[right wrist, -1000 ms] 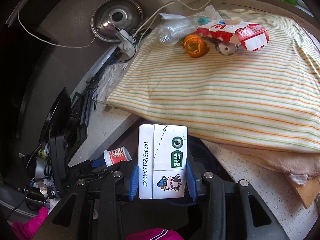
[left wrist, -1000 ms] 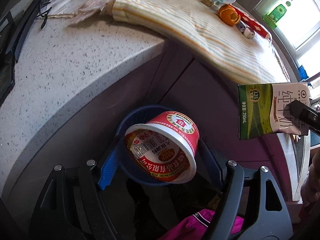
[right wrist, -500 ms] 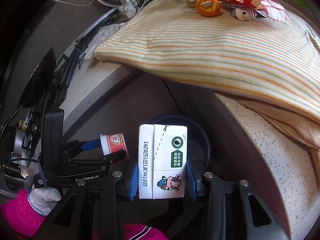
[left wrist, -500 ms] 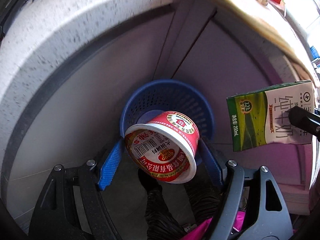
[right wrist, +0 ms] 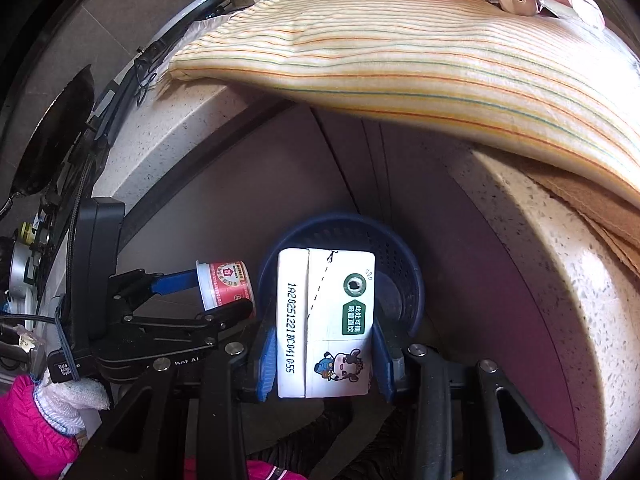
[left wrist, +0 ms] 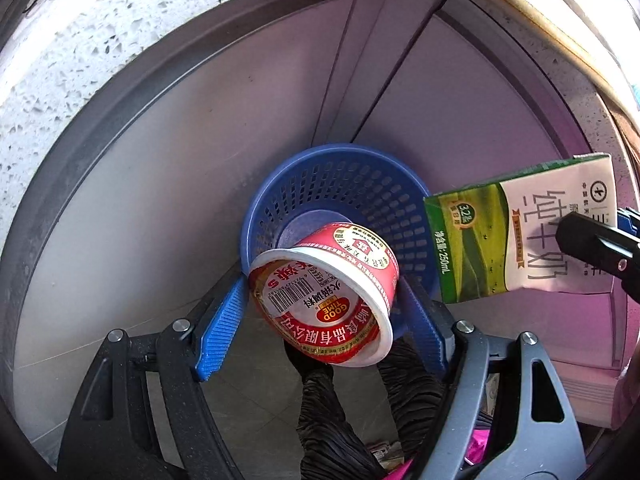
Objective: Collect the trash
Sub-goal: 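Carry the cup and carton down over the blue basket with both grippers, then open both grippers to drop the cup and carton into the blue basket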
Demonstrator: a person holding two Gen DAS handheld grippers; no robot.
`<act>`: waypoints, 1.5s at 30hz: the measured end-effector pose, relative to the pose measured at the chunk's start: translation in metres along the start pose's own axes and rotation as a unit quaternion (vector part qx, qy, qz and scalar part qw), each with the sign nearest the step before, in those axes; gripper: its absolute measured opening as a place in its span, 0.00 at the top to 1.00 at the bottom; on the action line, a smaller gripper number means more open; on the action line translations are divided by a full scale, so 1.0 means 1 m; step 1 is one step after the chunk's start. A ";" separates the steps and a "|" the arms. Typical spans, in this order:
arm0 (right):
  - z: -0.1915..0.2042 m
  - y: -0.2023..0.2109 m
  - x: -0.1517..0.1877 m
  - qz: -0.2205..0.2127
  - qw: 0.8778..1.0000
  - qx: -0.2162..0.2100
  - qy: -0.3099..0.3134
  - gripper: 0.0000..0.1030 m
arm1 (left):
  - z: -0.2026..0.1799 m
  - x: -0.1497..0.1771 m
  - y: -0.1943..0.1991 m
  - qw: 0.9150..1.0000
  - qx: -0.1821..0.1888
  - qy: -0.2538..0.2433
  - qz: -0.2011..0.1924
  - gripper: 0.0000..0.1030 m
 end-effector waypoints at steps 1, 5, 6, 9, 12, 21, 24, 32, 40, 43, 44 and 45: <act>-0.001 0.000 0.000 0.000 1.000 -0.001 0.000 0.60 | 0.000 -0.001 0.000 1.000 -0.001 -0.001 0.001 0.24; -0.002 -0.001 -0.002 -0.001 1.000 -0.005 0.000 0.60 | 0.001 -0.001 0.000 1.000 -0.003 -0.003 0.002 0.23; -0.002 -0.002 -0.003 -0.001 1.000 -0.007 0.000 0.59 | 0.003 0.000 0.002 1.000 -0.003 -0.004 0.003 0.23; -0.004 -0.001 -0.004 -0.003 1.000 -0.006 -0.001 0.57 | 0.005 0.001 -0.001 1.000 -0.003 -0.006 0.006 0.20; -0.005 0.000 -0.005 -0.005 1.000 -0.008 -0.005 0.45 | 0.006 -0.001 -0.003 1.000 -0.005 -0.005 0.005 0.17; -0.007 0.015 -0.011 -0.017 1.000 -0.016 -0.007 0.44 | 0.013 -0.006 0.011 1.000 -0.003 0.003 -0.007 0.17; -0.007 0.024 -0.014 -0.025 0.999 -0.020 -0.007 0.44 | 0.014 -0.012 0.022 1.000 -0.001 0.007 -0.017 0.17; -0.016 0.065 -0.030 -0.061 0.998 -0.027 -0.001 0.35 | 0.010 -0.036 0.058 0.999 -0.001 0.013 -0.051 0.17; -0.038 0.110 -0.053 -0.103 0.994 -0.029 -0.001 0.24 | -0.005 -0.074 0.102 0.995 0.008 0.012 -0.101 0.17; -0.051 0.129 -0.064 -0.118 0.993 -0.030 -0.006 0.22 | -0.013 -0.094 0.121 0.993 0.011 0.006 -0.118 0.17; -0.056 0.135 -0.068 -0.124 0.992 -0.030 -0.008 0.22 | -0.015 -0.100 0.127 0.992 0.013 0.004 -0.124 0.17; -0.060 0.140 -0.072 -0.129 0.991 -0.030 -0.009 0.21 | -0.020 -0.104 0.130 0.991 0.013 0.002 -0.130 0.17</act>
Point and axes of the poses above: each gripper's, at about its wrist camera, not at the fingertips, and y roughly against the way its jaws point, z to its left, x to its underside, the point moved 5 cm from there along -y, roughly the way its jaws point, and after that the axes turned 1 degree about z, right-handed, at the moved point
